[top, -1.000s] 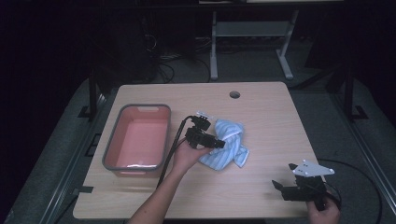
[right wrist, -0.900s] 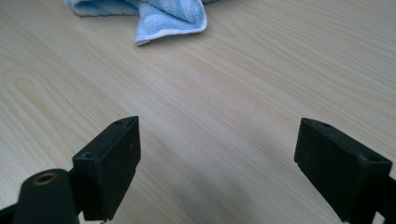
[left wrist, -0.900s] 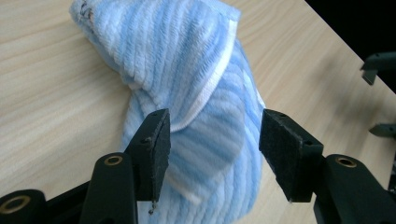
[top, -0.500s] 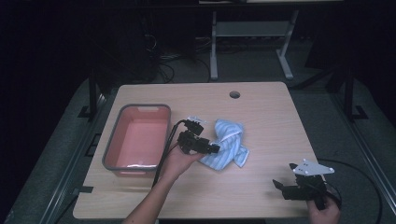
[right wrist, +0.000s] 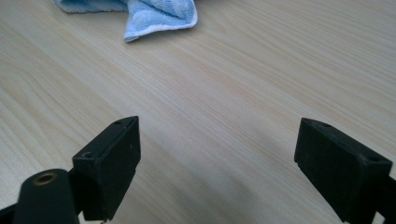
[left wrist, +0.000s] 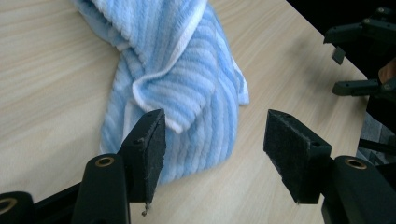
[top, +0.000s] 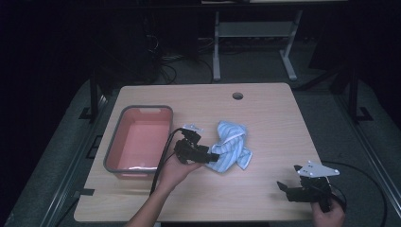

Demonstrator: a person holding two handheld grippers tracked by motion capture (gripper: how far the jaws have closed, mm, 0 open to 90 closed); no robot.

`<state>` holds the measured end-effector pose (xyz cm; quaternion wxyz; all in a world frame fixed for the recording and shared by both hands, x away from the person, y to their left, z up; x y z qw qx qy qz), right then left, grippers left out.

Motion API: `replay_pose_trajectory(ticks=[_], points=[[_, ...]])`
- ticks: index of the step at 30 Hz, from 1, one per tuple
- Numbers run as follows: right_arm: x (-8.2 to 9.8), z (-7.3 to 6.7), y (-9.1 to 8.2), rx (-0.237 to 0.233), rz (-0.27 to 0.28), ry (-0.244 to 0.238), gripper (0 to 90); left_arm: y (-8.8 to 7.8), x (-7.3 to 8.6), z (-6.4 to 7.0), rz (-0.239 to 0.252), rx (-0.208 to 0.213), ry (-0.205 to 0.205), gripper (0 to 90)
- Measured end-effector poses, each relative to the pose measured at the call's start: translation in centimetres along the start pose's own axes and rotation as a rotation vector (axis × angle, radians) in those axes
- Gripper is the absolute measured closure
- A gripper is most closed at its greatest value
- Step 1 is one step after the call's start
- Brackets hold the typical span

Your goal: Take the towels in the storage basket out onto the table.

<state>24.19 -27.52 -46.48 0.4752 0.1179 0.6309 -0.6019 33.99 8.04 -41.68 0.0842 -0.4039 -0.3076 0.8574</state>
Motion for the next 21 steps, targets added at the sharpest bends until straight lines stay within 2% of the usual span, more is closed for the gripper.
replay_pose_trajectory(ticks=[21], points=[[0.0, -0.2, 0.4, 0.004, -0.015, -0.006, 13.9, -0.8, 2.8, 0.9, 0.012, 0.019, 0.005, 36.0]])
Point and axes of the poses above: each handheld gripper's, and its own axes: y roughly forward along the jaws, x roughly out of its underside, z roughly to its right, the point moved 2 cm from there along y, roughly forward along the jaws, and after that the axes turned 10 degrees about x, right-handed, at the moved point
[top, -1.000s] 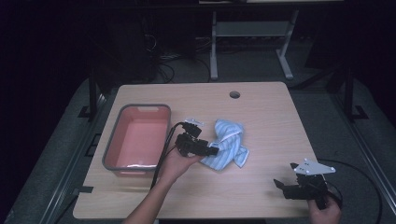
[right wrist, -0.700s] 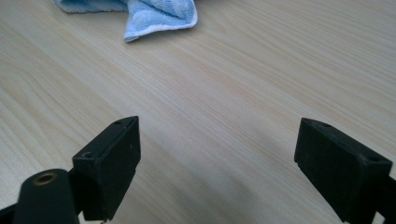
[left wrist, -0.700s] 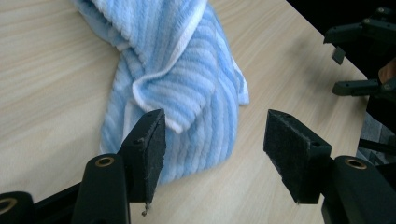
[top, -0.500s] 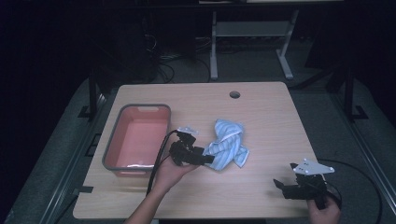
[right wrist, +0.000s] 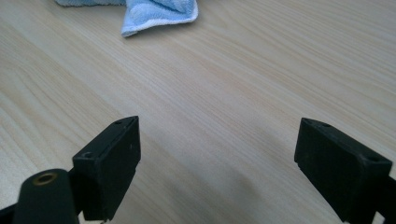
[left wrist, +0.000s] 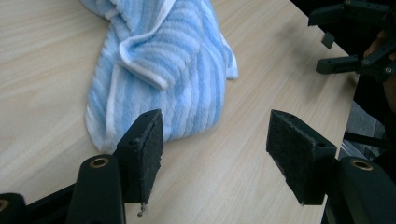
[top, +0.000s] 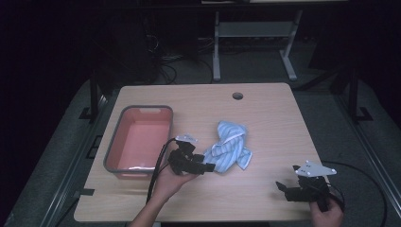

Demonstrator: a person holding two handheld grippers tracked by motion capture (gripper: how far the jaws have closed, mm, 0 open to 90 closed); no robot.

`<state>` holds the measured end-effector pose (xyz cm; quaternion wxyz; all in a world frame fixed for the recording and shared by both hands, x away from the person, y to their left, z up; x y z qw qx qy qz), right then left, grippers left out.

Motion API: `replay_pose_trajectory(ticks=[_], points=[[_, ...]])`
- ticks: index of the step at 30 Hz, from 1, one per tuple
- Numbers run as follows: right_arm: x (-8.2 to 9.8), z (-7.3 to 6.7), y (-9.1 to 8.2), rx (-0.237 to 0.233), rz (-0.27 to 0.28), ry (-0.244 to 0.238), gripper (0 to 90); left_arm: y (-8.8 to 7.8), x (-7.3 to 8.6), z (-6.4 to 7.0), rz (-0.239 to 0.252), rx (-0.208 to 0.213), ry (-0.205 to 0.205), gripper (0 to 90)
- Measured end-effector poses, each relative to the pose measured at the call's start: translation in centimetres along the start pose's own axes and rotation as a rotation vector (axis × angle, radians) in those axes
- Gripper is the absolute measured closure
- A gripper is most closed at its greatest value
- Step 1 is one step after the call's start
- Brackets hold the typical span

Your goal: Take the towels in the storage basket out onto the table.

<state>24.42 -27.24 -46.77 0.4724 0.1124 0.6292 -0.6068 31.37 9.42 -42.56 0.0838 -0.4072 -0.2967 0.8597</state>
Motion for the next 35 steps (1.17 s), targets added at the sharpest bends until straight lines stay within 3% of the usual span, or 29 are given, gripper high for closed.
replay_pose_trajectory(ticks=[20, 31, 33, 35], points=[[0.0, -0.2, 0.3, 0.004, -0.013, -0.003, 13.9, -0.8, 2.7, 0.5, 0.016, 0.013, -0.006, 34.9], [-0.2, -0.6, 0.3, 0.001, -0.012, -0.007, 13.9, -1.0, 4.6, 2.1, 0.055, 0.01, 0.015, 31.5], [-0.1, -0.8, 0.1, 0.003, 0.0, -0.005, 13.9, -1.0, 5.2, 2.1, 0.07, 0.044, -0.002, 30.0], [0.0, -1.0, -0.3, 0.005, 0.013, -0.003, 13.9, -0.9, 5.6, 2.2, 0.054, 0.017, 0.02, 30.0]])
Point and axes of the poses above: each handheld gripper's, and its own axes: y roughly forward along the jaws, x roughly out of its underside, z roughly to its right, the point moved 2 cm from there along y, roughly forward along the jaws, and after that the axes turned 10 degrees about x, right-handed, at the moved point
